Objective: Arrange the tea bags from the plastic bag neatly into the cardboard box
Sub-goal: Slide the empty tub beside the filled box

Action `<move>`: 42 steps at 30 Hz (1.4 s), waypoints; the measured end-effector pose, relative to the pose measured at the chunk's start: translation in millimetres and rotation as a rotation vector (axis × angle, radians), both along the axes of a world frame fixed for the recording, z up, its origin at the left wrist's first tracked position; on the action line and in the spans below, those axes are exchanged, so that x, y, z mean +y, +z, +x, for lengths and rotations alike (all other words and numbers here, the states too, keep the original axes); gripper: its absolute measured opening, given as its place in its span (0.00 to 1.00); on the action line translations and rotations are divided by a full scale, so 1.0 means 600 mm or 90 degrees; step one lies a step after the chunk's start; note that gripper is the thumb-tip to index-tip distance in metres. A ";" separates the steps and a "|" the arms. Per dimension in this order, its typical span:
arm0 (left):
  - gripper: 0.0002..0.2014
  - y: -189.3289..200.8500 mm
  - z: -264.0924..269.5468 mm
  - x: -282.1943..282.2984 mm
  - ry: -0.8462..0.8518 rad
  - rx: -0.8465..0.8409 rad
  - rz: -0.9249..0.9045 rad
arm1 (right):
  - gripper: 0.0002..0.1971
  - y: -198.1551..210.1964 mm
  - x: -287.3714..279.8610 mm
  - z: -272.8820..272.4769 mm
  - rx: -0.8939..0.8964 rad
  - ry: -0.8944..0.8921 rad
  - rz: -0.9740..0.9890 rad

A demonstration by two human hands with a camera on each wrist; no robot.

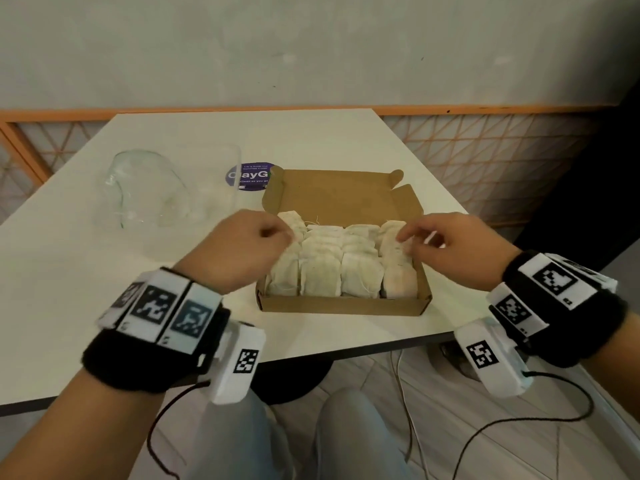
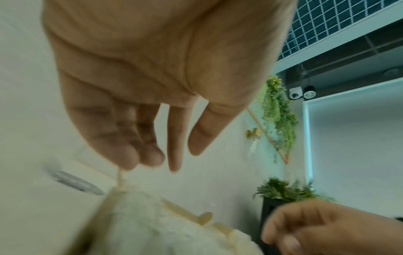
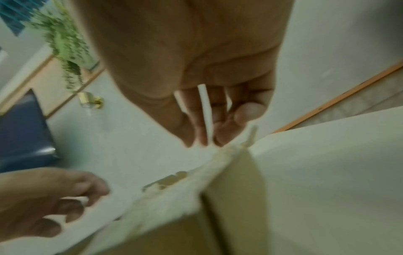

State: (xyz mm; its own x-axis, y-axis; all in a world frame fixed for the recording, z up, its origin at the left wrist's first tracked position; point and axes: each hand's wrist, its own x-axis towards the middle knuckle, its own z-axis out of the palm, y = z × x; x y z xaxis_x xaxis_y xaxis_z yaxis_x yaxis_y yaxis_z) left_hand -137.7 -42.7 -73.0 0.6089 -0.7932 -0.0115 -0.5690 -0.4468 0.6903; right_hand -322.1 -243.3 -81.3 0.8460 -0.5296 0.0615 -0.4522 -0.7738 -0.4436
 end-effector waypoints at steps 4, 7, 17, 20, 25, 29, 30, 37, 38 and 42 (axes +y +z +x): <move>0.09 -0.026 0.039 0.028 0.184 -0.123 -0.103 | 0.18 -0.042 -0.007 -0.010 0.112 -0.122 0.077; 0.18 -0.025 0.045 0.030 0.220 -0.212 0.025 | 0.14 -0.061 0.002 0.001 0.093 -0.124 0.118; 0.20 -0.001 0.051 0.027 0.128 -0.192 0.149 | 0.14 -0.041 -0.025 0.087 0.105 -0.186 0.100; 0.20 0.003 0.032 0.044 0.097 -0.185 0.132 | 0.13 -0.028 -0.035 0.103 0.133 -0.185 0.137; 0.20 -0.005 -0.001 0.061 0.048 -0.214 0.113 | 0.12 -0.018 -0.035 0.117 0.144 -0.183 0.169; 0.22 -0.007 -0.006 0.065 0.058 -0.209 0.125 | 0.09 -0.014 -0.028 0.126 0.151 -0.177 0.164; 0.21 -0.006 -0.007 0.066 0.055 -0.209 0.125 | 0.09 -0.013 -0.027 0.128 0.163 -0.177 0.149; 0.14 0.067 0.018 0.132 0.166 -0.194 -0.136 | 0.22 0.039 0.008 0.160 0.120 -0.106 -0.091; 0.16 0.077 0.043 0.148 0.243 -0.211 -0.164 | 0.22 0.050 0.024 0.170 0.081 -0.075 -0.068; 0.39 0.082 0.132 0.174 0.380 -0.113 0.115 | 0.15 0.073 0.099 0.216 0.014 0.058 0.049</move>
